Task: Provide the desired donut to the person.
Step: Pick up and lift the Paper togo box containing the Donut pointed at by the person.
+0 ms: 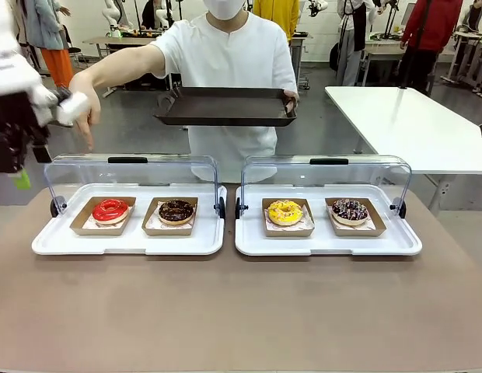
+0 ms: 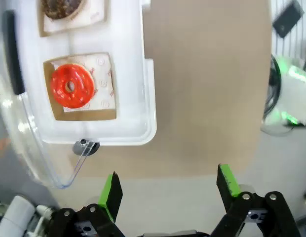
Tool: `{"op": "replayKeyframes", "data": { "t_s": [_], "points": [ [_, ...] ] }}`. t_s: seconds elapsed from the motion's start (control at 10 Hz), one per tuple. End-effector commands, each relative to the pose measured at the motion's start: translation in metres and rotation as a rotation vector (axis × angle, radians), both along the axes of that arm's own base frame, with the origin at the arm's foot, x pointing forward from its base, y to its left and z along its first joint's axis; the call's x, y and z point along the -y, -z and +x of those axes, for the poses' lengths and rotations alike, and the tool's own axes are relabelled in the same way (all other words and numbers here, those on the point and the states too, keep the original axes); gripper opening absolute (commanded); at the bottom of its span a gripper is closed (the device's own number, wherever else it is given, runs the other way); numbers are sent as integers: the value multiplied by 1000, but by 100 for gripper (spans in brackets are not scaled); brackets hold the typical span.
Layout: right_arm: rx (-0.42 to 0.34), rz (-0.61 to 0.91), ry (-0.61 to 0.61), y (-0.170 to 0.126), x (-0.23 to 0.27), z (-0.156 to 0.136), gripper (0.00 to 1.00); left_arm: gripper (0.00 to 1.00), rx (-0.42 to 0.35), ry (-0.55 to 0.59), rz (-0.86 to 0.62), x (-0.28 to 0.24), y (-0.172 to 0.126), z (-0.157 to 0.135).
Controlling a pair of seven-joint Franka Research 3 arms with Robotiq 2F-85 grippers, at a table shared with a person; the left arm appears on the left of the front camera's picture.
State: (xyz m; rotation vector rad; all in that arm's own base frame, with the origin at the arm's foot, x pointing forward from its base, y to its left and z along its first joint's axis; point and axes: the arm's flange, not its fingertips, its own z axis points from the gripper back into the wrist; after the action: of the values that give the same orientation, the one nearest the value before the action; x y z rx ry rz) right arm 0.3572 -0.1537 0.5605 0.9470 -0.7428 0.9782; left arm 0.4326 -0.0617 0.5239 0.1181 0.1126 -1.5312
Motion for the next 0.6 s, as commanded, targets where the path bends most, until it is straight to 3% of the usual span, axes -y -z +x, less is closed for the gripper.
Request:
{"op": "replayKeyframes", "data": {
  "t_s": [0.0, 0.2, 0.5],
  "points": [
    [6, 14, -5, 1, -1, 0, 100, 100, 7, 55, 106, -9, 41, 9],
    [6, 14, -5, 1, -1, 0, 100, 100, 6, 79, 28, -15, 70, 13],
    [6, 14, -5, 1, -1, 0, 100, 100, 8, 67, -88, -29, 88, 15]
  ]
}}
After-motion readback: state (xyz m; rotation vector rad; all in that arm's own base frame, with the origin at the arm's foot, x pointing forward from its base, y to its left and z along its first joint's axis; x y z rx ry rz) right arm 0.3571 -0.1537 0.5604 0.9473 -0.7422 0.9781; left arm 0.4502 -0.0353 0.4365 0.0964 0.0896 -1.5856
